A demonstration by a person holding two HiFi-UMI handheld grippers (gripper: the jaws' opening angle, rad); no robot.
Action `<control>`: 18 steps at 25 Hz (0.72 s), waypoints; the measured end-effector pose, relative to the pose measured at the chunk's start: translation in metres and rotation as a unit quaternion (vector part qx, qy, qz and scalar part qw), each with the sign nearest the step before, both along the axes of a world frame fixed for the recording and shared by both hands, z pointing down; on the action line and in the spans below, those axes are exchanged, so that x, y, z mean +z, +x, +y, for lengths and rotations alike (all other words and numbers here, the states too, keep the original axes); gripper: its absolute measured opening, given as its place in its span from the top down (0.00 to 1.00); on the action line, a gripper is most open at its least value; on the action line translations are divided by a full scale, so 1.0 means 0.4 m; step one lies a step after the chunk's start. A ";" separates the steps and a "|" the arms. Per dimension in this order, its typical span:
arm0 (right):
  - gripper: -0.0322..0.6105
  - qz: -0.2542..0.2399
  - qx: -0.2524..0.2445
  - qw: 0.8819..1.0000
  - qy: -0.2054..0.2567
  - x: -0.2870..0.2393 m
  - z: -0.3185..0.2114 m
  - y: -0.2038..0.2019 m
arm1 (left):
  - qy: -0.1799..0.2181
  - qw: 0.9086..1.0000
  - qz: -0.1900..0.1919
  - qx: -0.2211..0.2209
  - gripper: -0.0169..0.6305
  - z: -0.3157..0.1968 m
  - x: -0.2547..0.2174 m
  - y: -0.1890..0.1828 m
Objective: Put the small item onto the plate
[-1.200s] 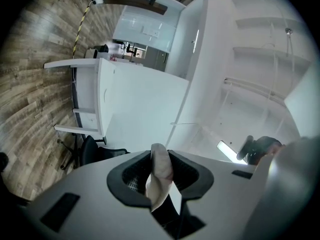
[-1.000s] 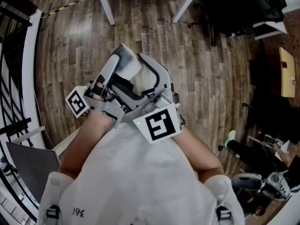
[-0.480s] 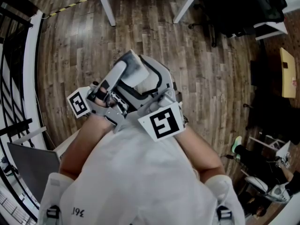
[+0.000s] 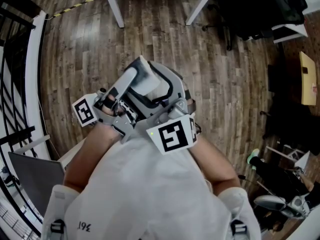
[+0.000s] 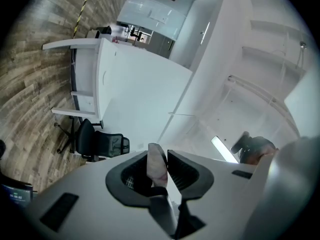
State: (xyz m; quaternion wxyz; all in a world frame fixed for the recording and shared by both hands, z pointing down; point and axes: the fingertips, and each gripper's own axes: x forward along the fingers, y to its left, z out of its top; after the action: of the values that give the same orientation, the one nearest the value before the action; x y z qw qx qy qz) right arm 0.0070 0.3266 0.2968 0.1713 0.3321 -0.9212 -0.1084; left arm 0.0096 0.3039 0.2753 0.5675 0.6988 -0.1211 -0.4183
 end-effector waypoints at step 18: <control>0.43 -0.015 -0.014 0.999 -0.047 0.003 -0.006 -0.007 | 0.011 0.998 -0.051 0.031 0.81 0.002 0.008 -0.005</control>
State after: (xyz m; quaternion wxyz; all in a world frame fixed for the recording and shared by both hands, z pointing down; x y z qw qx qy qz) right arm 0.0041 0.3242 0.2980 0.1714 0.3125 -0.9323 -0.0619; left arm 0.0077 0.3047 0.2785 0.5655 0.7291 -0.1233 -0.3652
